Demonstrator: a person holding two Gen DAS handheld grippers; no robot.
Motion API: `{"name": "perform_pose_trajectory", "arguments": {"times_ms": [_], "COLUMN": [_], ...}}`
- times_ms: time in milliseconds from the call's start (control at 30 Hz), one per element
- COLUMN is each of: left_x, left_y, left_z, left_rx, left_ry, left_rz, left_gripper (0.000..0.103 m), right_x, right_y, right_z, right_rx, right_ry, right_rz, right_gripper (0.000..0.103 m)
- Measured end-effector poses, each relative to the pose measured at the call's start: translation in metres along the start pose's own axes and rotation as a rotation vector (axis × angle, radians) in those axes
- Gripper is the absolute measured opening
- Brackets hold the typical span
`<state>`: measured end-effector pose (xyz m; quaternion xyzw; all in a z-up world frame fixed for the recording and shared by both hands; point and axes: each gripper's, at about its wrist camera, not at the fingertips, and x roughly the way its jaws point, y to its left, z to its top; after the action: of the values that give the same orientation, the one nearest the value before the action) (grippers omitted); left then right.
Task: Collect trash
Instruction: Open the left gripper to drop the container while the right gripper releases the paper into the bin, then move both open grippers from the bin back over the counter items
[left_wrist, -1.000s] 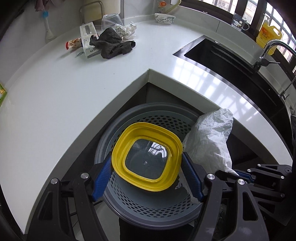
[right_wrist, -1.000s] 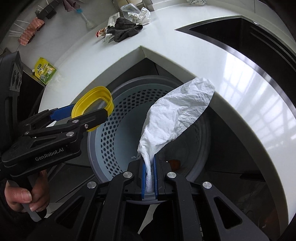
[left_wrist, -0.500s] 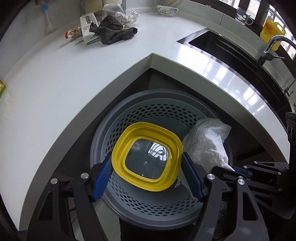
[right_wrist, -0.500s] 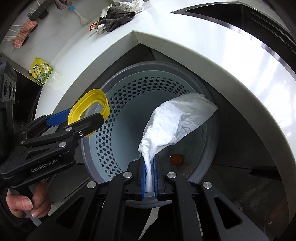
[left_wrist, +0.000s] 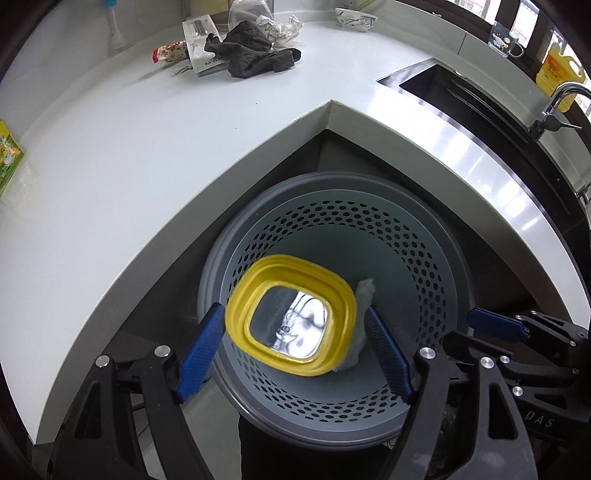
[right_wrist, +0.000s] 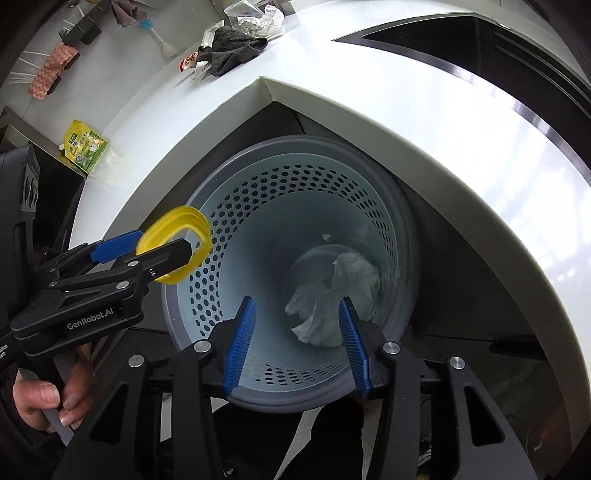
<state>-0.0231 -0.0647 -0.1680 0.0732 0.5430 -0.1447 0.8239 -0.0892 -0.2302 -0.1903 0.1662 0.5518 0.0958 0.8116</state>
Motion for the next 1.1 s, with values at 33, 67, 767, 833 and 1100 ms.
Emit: {"name": "perform_pose_trajectory", "arguments": {"times_ms": [33, 67, 767, 833, 1100], "left_x": [-0.001, -0.002, -0.039, -0.047, -0.079], "left_y": [0.001, 0.001, -0.005, -0.002, 0.017], "left_z": [0.000, -0.001, 0.008, 0.011, 0.028], "left_rx": [-0.002, -0.003, 0.001, -0.005, -0.045], "left_ry": [-0.001, -0.003, -0.069, -0.087, -0.159], "left_rz": [0.002, 0.002, 0.037, 0.043, 0.066], "left_gripper": [0.080, 0.081, 0.082, 0.083, 0.086], "right_x": [-0.001, -0.001, -0.019, -0.022, -0.036], "right_y": [-0.001, 0.000, 0.003, 0.006, 0.023], "right_z": [0.000, 0.000, 0.002, 0.004, 0.029], "right_rx": [0.001, 0.001, -0.023, -0.036, -0.080], "right_ry": [0.001, 0.001, -0.016, -0.026, -0.081], "right_rz": [0.000, -0.001, 0.016, 0.020, 0.038], "right_gripper": [0.045, 0.045, 0.049, 0.049, 0.051]}}
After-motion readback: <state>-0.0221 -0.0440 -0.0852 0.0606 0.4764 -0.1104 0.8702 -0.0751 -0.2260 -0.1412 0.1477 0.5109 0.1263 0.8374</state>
